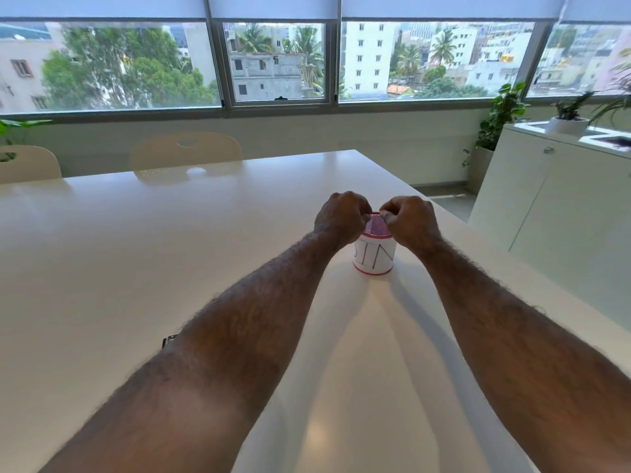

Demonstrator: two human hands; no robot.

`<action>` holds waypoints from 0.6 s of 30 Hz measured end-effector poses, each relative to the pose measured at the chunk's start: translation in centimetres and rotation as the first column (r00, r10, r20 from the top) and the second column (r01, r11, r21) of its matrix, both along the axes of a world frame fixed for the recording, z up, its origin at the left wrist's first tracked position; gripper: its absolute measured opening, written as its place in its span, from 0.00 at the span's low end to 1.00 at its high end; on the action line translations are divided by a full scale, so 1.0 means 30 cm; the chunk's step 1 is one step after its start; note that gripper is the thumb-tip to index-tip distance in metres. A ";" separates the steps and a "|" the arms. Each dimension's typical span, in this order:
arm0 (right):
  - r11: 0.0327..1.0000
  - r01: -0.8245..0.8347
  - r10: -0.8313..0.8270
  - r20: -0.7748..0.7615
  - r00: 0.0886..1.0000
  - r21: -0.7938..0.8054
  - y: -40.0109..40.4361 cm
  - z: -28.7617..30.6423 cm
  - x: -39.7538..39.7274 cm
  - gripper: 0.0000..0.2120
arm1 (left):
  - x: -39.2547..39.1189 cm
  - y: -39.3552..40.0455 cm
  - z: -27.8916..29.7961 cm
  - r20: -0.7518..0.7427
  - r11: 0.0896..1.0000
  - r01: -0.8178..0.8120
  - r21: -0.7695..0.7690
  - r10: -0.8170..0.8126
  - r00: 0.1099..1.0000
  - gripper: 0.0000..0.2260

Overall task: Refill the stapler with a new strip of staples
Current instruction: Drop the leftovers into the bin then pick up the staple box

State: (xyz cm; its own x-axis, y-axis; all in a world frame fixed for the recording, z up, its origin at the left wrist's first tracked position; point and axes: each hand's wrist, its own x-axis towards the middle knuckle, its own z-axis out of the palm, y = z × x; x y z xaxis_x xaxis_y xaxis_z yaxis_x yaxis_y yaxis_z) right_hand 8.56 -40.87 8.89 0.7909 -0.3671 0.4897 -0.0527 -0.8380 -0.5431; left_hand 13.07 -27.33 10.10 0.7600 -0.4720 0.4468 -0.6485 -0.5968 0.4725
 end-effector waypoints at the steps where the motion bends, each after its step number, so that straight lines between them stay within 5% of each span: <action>1: 1.000 0.017 -0.018 0.048 0.999 0.010 0.009 -0.002 0.003 0.08 | 0.003 0.015 -0.001 0.006 1.000 -0.016 -0.022 0.016 1.000 0.07; 8: 0.999 0.007 -0.024 0.473 0.881 0.039 0.139 -0.044 -0.025 0.03 | 0.003 0.204 -0.084 -0.027 0.968 -0.209 -0.141 0.207 0.978 0.10; 13: 0.998 -0.059 0.068 0.515 0.855 -0.033 0.252 -0.123 -0.064 0.02 | -0.023 0.319 -0.210 -0.154 0.963 -0.235 0.131 0.254 0.955 0.17; 16: 0.991 -0.136 0.124 0.447 0.886 -0.005 0.298 -0.170 -0.076 0.02 | -0.055 0.342 -0.245 -0.181 0.917 -0.189 0.353 0.265 0.947 0.19; 18: 0.988 -0.148 0.118 0.363 0.924 0.055 0.316 -0.202 -0.088 0.02 | -0.079 0.340 -0.252 -0.164 0.918 -0.155 0.366 0.228 0.960 0.15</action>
State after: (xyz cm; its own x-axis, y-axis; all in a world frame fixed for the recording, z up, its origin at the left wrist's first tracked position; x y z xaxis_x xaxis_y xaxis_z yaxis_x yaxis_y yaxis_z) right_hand 5.91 -31.40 2.83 0.6131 -0.3203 0.7221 0.2659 -0.7771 -0.5705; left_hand 10.70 -17.13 2.53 0.9071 -0.4057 0.1117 -0.4194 -0.8492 0.3209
